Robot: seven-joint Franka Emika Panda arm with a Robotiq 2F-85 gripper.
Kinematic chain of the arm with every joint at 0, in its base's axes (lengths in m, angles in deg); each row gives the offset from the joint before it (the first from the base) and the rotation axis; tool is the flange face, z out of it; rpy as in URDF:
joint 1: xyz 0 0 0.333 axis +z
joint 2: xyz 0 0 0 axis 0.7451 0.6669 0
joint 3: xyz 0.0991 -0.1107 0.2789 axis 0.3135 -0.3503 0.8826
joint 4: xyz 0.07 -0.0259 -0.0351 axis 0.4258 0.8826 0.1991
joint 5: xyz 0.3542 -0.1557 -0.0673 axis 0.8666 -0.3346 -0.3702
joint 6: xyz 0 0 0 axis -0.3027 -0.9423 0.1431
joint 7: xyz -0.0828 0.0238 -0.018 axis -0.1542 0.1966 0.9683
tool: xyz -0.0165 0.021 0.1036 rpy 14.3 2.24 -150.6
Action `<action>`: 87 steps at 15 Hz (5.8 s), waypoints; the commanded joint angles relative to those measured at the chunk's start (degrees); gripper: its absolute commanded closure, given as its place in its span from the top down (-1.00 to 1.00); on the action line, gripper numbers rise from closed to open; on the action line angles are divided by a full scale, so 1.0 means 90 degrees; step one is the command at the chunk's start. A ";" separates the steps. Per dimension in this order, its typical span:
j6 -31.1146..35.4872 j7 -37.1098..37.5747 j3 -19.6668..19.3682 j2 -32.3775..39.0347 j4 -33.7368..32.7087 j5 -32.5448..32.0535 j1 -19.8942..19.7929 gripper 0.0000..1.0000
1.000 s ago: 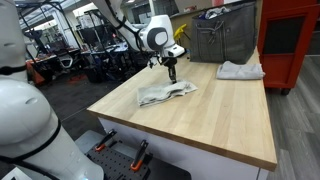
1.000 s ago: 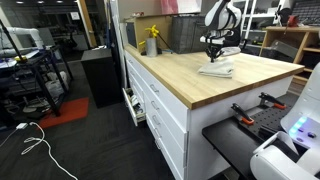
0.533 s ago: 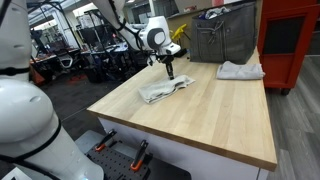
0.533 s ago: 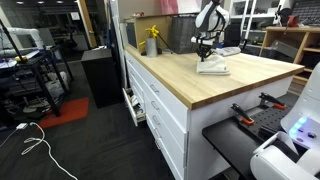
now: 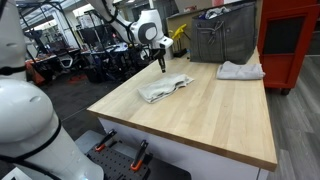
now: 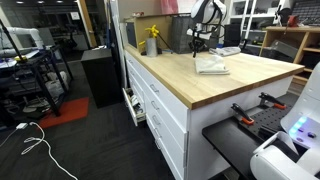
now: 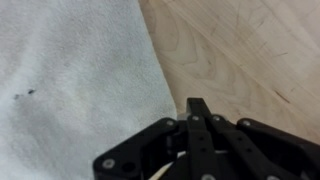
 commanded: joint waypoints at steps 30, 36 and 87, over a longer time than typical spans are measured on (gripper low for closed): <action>-0.2295 0.1014 0.0460 -0.3839 0.3282 0.1015 -0.0194 1.00; -0.1812 0.2489 0.0591 -0.3567 0.3476 0.1057 -0.0192 1.00; 0.0707 0.4936 0.0263 -0.2510 0.4070 -0.0371 -0.0068 -0.94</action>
